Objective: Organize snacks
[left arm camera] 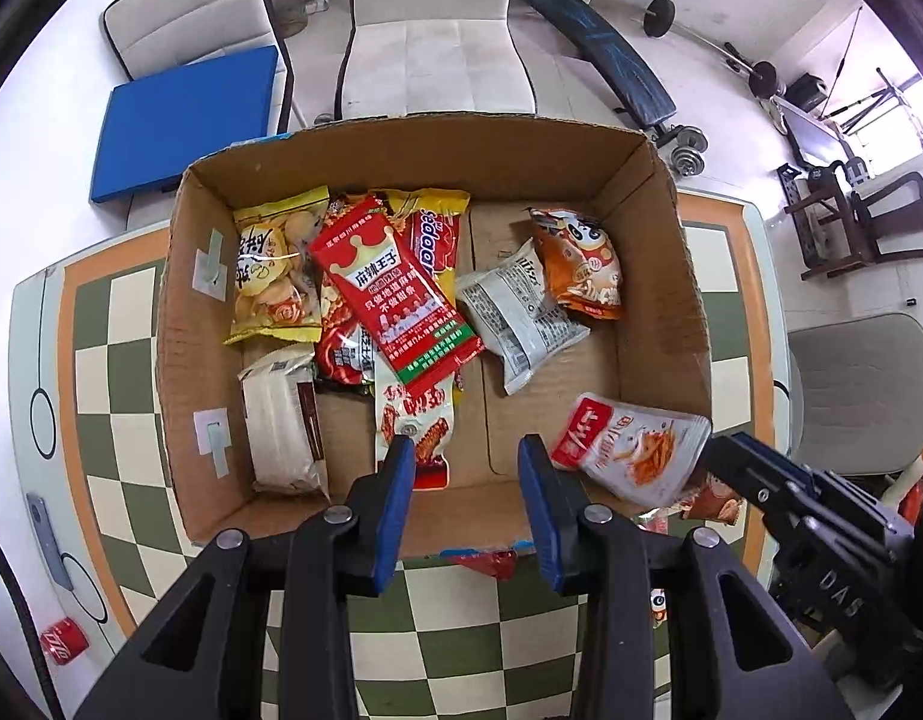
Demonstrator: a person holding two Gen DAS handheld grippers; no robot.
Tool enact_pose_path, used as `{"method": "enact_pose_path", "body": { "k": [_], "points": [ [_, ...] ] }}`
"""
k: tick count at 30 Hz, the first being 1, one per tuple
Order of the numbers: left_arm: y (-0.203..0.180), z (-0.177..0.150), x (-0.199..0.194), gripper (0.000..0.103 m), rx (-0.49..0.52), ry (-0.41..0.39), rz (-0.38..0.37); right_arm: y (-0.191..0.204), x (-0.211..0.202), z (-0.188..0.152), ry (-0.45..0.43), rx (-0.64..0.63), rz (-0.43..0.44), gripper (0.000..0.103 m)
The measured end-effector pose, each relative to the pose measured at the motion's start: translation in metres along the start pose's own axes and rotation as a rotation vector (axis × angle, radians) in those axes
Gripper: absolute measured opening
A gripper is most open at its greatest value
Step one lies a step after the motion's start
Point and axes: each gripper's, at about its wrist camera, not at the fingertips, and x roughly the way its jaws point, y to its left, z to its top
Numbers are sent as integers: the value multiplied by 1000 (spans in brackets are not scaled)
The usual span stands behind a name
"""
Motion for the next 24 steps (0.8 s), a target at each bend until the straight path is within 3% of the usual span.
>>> {"method": "enact_pose_path", "body": {
  "k": [3, 5, 7, 9, 16, 24],
  "points": [
    [1, -8, -7, 33, 1, -2, -3, -4, -8, -2, -7, 13, 9, 28],
    [-1, -16, -13, 33, 2, -22, 3, -6, -15, -6, -10, 16, 14, 37],
    [-3, -25, -17, 33, 8, -27, 0, -7, -22, -12, -14, 7, 5, 63],
    [-5, -37, -20, 35, 3, -33, -15, -10, -30, -21, -13, -5, -1, 78],
    [-7, -84, -5, 39, -28, 25, -51, -44, -33, -71, 53, 17, -32, 85],
    [-15, -120, 55, 39, -49, 143, -19, -101, 6, -125, 153, 103, -90, 85]
  ]
}}
